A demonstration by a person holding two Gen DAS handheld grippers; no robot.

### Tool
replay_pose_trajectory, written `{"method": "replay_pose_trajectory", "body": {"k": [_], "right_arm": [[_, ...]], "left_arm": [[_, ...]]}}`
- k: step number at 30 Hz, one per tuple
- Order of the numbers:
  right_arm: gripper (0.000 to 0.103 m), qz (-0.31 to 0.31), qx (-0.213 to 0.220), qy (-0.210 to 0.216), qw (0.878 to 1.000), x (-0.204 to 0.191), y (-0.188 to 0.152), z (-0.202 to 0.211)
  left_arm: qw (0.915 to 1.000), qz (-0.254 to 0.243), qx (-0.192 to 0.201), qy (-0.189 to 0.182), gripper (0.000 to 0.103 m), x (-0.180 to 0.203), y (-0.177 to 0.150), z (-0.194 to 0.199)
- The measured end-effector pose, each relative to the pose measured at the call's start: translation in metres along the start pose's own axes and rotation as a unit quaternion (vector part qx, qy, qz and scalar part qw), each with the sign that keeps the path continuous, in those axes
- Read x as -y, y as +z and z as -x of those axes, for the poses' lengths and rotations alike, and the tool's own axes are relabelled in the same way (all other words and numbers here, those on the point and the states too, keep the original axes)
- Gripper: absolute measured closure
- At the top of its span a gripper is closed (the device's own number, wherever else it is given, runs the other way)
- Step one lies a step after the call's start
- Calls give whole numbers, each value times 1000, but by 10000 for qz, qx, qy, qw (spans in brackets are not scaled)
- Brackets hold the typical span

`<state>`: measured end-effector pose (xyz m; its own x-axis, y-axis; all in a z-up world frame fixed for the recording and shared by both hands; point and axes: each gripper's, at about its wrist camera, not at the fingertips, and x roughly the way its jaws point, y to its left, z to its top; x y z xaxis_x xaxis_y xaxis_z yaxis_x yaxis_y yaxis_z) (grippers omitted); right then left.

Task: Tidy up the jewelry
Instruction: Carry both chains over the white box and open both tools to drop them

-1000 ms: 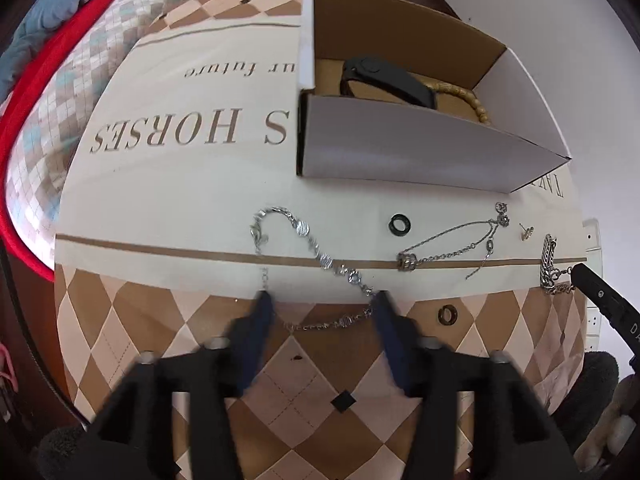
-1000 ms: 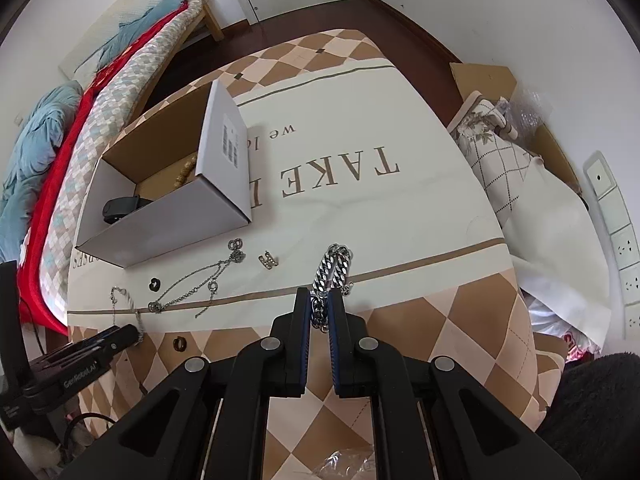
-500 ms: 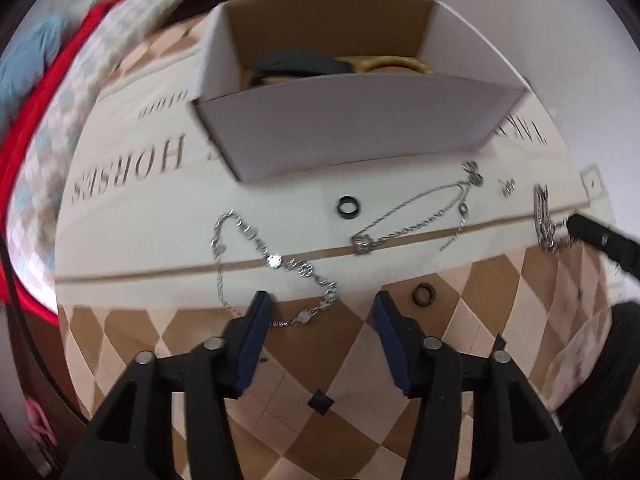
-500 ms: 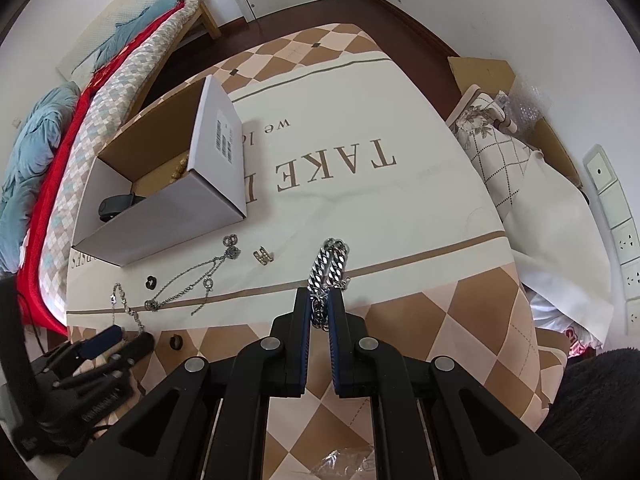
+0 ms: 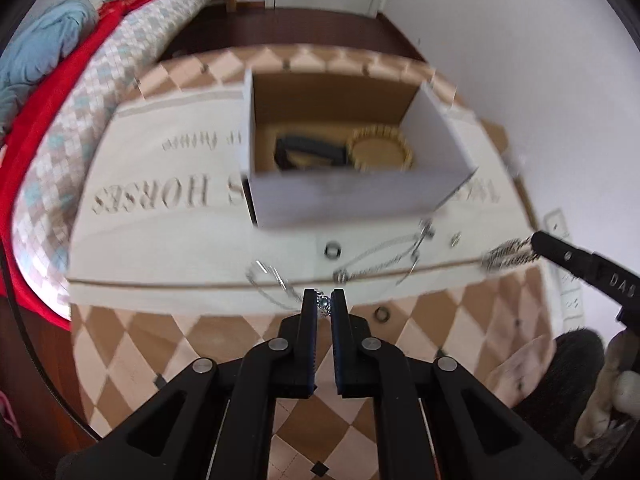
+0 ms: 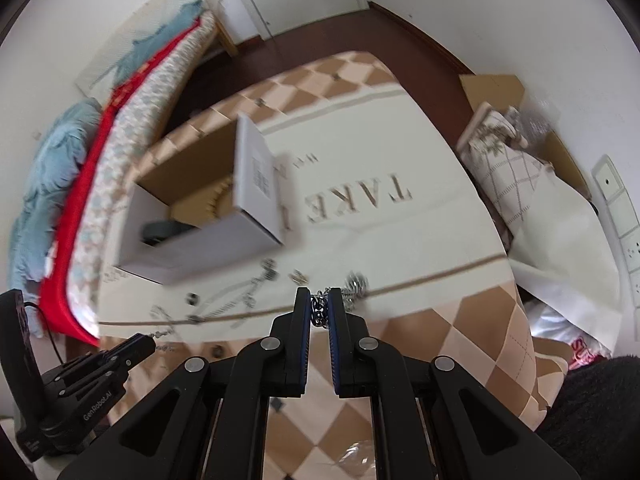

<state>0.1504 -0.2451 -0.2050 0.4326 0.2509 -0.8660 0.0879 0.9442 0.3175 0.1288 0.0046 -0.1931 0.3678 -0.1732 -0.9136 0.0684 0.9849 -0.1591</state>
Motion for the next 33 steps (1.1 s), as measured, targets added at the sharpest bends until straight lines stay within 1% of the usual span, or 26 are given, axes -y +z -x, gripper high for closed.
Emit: {"method": "replay_pose_trajectory", "body": {"k": [4, 9, 14, 17, 20, 23, 27, 30, 33], "right_arm": [[94, 161, 188, 282, 9993, -17, 14, 23], [94, 365, 395, 580, 9969, -40, 38, 47], [94, 651, 599, 815, 9927, -67, 70, 65], [94, 807, 595, 911, 9908, -81, 88, 65], [94, 958, 469, 945, 9898, -94, 104, 52], [94, 1002, 203, 940, 9903, -104, 117, 27], [94, 1038, -199, 826, 9910, -109, 125, -17], [94, 1020, -411, 706, 9914, -108, 126, -45], [94, 1032, -576, 603, 9912, -108, 129, -66]], "left_arm": [[9991, 54, 402, -116, 99, -8, 22, 32], [9964, 17, 787, -319, 99, 2, 57, 63], [9939, -48, 1041, -363, 99, 4, 97, 79], [9932, -47, 1105, -373, 99, 2, 122, 80], [9938, -4, 1044, -386, 99, -4, 145, 70], [9954, 71, 871, -395, 99, -14, 164, 49], [9977, 230, 432, -474, 99, -29, 178, 9], [9985, 295, 105, -447, 99, -38, 181, -22], [9985, 334, -165, -410, 98, -44, 182, -44]]}}
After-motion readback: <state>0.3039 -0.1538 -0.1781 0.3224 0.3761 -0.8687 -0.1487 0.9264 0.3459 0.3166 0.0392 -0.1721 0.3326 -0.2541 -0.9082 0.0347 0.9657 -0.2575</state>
